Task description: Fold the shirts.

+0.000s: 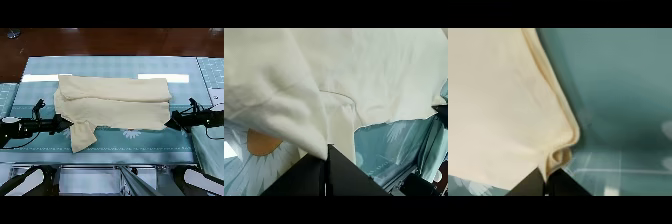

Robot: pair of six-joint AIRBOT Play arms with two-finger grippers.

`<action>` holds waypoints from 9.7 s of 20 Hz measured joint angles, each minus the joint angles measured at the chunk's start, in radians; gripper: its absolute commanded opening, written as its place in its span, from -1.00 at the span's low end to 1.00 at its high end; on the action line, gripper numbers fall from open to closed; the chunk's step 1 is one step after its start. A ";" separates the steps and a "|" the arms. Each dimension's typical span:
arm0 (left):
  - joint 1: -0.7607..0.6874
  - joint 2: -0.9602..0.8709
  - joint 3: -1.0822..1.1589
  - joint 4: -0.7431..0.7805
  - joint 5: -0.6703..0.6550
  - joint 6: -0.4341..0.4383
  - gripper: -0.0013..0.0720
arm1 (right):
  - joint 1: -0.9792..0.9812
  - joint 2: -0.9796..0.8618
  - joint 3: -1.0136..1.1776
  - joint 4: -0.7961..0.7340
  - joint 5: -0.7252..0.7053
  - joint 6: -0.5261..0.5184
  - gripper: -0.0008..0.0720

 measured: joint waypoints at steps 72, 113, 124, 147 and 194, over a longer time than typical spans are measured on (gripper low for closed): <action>-1.025 -0.704 1.240 0.265 0.312 -0.372 -0.91 | -0.056 0.473 0.258 -0.142 0.291 0.061 -0.91; -0.519 0.586 0.167 0.586 0.124 -0.605 -0.91 | 0.840 -0.682 1.381 0.068 0.023 0.311 0.03; -0.519 0.477 0.122 0.537 0.312 -0.614 -0.90 | 0.468 -0.501 1.376 0.264 0.269 0.193 0.75; -0.519 0.337 0.122 0.492 0.364 -0.605 -0.90 | 0.574 -0.180 0.186 0.219 -0.287 0.204 -0.91; -0.443 0.295 0.526 0.462 0.354 -0.470 -0.91 | -0.291 0.284 0.829 -0.491 0.347 0.282 -0.91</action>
